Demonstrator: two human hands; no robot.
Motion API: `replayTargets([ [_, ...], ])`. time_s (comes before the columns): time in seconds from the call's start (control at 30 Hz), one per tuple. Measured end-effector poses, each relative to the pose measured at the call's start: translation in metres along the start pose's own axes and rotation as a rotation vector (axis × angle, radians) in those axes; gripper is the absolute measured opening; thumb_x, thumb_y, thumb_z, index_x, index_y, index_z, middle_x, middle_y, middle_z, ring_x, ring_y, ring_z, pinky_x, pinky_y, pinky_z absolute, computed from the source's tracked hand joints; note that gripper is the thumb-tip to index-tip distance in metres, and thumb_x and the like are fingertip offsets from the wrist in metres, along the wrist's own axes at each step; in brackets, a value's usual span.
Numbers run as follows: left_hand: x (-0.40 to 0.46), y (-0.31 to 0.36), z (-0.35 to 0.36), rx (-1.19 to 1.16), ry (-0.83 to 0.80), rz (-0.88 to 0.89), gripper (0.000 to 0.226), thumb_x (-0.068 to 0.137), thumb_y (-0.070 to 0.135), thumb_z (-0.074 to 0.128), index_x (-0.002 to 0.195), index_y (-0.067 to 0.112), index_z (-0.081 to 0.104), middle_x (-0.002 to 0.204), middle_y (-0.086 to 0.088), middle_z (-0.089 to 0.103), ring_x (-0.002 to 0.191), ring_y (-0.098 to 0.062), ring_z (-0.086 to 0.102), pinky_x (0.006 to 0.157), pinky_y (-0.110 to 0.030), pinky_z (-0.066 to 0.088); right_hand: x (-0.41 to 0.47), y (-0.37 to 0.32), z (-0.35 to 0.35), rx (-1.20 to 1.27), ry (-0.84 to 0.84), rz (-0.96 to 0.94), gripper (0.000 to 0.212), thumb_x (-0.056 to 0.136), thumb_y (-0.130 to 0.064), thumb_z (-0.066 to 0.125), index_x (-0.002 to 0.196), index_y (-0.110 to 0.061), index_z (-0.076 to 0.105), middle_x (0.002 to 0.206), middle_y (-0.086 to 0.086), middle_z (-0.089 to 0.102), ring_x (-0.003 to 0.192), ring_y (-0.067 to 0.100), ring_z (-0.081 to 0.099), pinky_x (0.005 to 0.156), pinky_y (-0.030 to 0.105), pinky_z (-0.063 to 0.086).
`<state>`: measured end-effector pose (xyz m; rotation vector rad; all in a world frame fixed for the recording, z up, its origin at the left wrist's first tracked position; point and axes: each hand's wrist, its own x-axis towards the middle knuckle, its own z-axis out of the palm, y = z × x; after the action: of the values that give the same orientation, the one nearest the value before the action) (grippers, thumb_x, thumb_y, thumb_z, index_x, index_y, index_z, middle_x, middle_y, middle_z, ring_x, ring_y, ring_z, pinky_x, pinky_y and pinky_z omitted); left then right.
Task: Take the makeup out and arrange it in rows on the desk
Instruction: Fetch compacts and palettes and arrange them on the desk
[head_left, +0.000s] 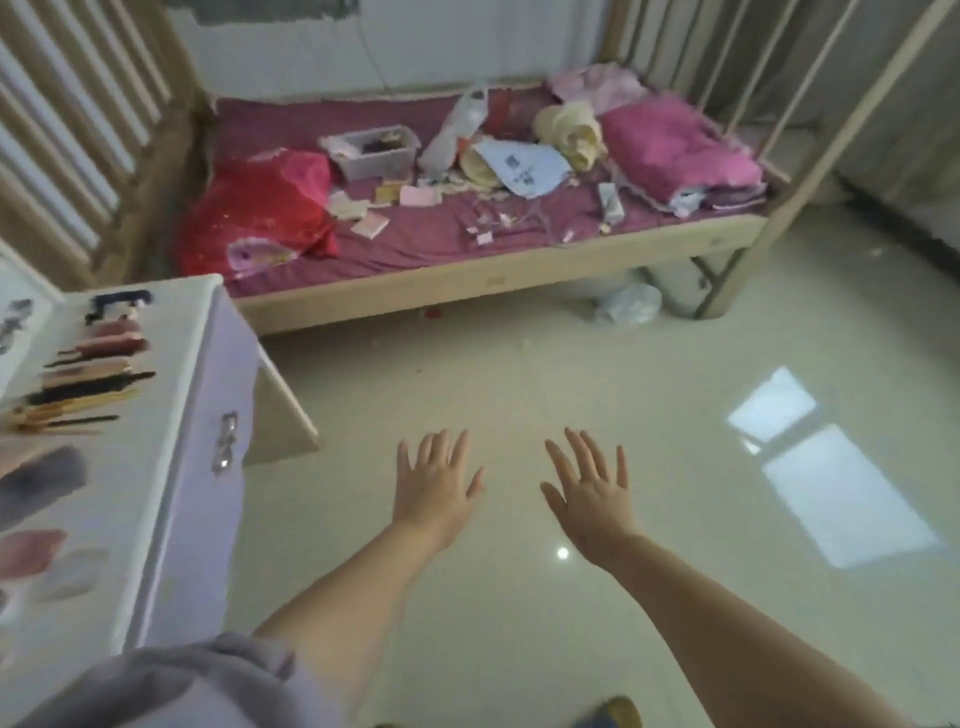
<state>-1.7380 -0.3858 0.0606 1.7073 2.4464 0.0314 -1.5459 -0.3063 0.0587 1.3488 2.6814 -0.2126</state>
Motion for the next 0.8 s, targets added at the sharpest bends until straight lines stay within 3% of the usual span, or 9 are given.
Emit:
replayTargets([
  [0.3,0.052,0.305,0.044,0.055,-0.133,0.402,0.061,0.095,0.051,0.023,0.148,0.023,0.015,0.152,-0.004,0.023,0.141,-0.021,0.016,0.114,-0.053,0.002,-0.127,0.289,0.016,0.043,-0.075,0.494,0.059,0.097,-0.051,0.011,0.15,-0.029,-0.003,0.159,0.0,-0.011,0.145,0.019,-0.014,0.113,0.051,-0.011],
  [0.6,0.121,0.52,0.051,0.148,-0.143,0.729,0.06,0.097,0.05,0.022,0.149,0.023,0.011,0.155,-0.006,0.018,0.141,-0.022,0.016,0.113,-0.053,0.002,-0.17,0.446,0.029,0.189,-0.001,0.813,0.059,0.096,-0.053,0.008,0.15,-0.03,0.0,0.159,0.0,-0.008,0.146,0.019,-0.01,0.113,0.051,-0.012],
  [0.8,0.203,0.666,0.059,0.173,-0.127,0.906,0.06,0.097,0.051,0.021,0.149,0.023,0.01,0.155,-0.006,0.016,0.141,-0.023,0.015,0.113,-0.052,0.0,-0.154,0.594,0.027,0.177,0.024,1.002,0.058,0.097,-0.051,0.011,0.15,-0.029,0.002,0.159,0.0,-0.003,0.146,0.018,-0.004,0.114,0.053,-0.006],
])
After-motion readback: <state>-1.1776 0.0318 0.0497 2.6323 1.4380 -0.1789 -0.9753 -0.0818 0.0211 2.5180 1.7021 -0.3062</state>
